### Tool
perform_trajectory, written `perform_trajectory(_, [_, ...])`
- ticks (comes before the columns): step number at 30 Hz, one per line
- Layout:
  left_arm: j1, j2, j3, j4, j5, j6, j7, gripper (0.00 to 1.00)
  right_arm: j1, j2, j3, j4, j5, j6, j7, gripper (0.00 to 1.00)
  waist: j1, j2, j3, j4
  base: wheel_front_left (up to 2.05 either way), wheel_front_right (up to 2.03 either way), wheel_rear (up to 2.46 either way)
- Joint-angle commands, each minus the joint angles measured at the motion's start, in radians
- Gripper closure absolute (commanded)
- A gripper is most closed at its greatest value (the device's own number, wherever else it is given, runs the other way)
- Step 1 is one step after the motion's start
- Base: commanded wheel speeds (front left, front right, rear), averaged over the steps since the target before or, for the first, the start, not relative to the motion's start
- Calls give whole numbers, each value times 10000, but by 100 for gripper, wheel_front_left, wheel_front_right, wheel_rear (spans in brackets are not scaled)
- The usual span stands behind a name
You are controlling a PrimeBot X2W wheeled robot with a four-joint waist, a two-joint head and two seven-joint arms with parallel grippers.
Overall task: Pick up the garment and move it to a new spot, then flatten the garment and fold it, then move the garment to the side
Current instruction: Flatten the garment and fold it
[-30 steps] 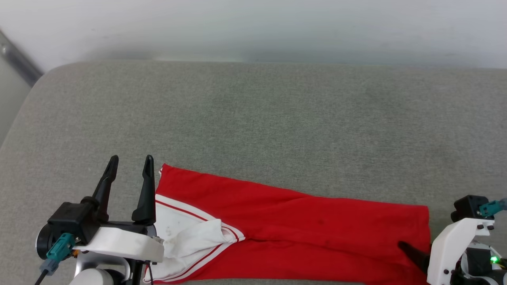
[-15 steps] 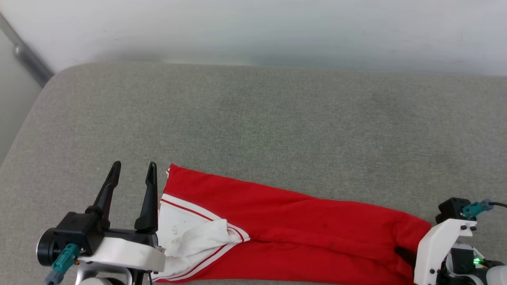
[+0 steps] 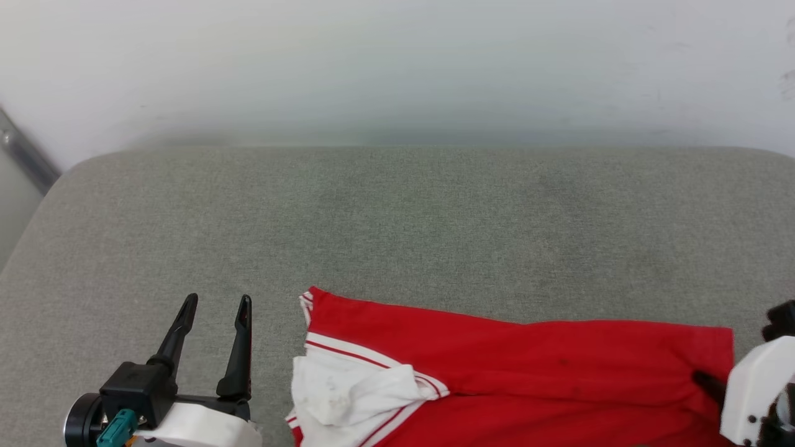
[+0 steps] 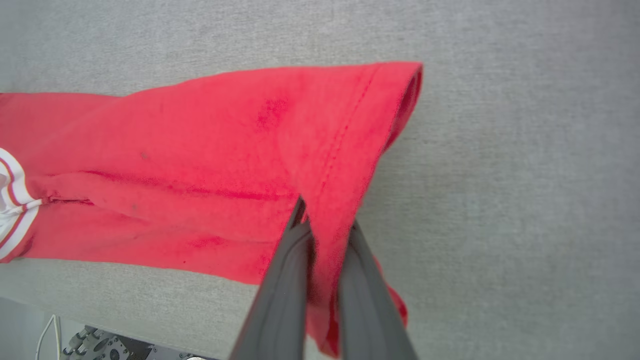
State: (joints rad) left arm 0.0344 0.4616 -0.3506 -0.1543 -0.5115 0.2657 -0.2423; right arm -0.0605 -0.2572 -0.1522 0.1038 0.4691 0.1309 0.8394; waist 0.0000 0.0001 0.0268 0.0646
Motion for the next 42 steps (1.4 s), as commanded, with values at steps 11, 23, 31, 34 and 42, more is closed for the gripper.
perform_trajectory(11, [199, 35, -109, -53, 53, 174, 104, 0, -49, 877, -2801, -601, 864, -2, 1528, 100, 0, -1, -17, -184, 0, 0, 0])
perform_trajectory(23, [-385, -211, -374, 101, 139, -15, 65, 0, -899, 2070, -1496, 1226, 7272, -2, 3436, 100, 0, -1, 299, 305, 0, 0, 0])
perform_trajectory(31, [-818, -479, -534, 360, 18, -200, 33, 0, -1614, 2073, 1982, 2112, 9052, -2, 1331, 100, 0, -1, 748, 779, 0, 0, 0])
perform_trajectory(34, [-957, -551, -581, 474, 10, -261, -8, 0, -2053, 2073, 3186, 2445, 9671, -2, 506, 100, 0, -1, 909, 922, 0, 0, 0])
perform_trajectory(42, [-1214, -774, -562, 730, -5, -413, -111, 0, -2904, 2071, 4719, 3688, 8789, -2, -1603, 0, 0, -1, 1268, 1146, 0, 0, 0])
